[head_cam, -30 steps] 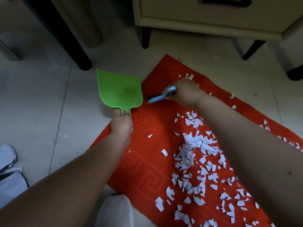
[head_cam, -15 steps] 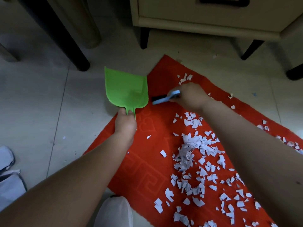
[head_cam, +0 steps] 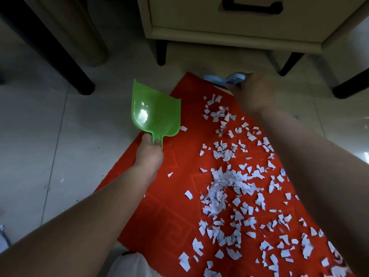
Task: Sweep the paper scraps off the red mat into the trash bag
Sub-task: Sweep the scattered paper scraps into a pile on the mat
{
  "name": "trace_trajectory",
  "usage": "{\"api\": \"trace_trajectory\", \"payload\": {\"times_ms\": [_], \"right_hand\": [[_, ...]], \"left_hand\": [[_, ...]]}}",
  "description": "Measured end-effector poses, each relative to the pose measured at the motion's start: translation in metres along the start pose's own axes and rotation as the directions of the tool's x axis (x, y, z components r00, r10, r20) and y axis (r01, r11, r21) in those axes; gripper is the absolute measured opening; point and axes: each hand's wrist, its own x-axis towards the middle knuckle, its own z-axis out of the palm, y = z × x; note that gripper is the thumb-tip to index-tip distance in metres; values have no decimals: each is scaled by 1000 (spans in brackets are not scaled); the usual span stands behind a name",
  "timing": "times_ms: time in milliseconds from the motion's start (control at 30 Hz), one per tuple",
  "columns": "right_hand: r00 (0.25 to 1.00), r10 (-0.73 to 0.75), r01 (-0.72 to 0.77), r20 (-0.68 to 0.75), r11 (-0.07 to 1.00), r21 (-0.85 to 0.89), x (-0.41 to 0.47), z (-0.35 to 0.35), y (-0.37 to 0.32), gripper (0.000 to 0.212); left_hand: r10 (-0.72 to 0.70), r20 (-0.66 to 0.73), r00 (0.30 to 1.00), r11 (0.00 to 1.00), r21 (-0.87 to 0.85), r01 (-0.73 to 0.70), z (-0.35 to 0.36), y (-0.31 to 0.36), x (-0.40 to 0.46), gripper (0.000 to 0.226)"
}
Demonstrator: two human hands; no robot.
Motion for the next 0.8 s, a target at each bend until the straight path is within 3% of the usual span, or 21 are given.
{"api": "trace_trajectory", "payload": {"times_ms": [267,433,533,667,800], "right_hand": [[984,-8,27,181,994,-106,24,37,3,31],[933,-124,166,337,981,-98,25,1,14,37],[951,-153,173,267,983,-54,23,-19,15,38],[988,-72,82,136,994,-73,23,-10,9,42],[987,0,5,163,1000,-29,23,25,7,39]], "left_hand": [[8,-3,1000,1000,4,-8,-3,-6,3,33],[-5,-3,1000,1000,11,5,-4,-6,3,30],[-16,1,1000,1000,12,16,-5,-5,2,29],[-9,7,1000,1000,1,9,-5,-3,-1,30],[-10,18,1000,1000,-13,10,-5,-3,-2,34]]}}
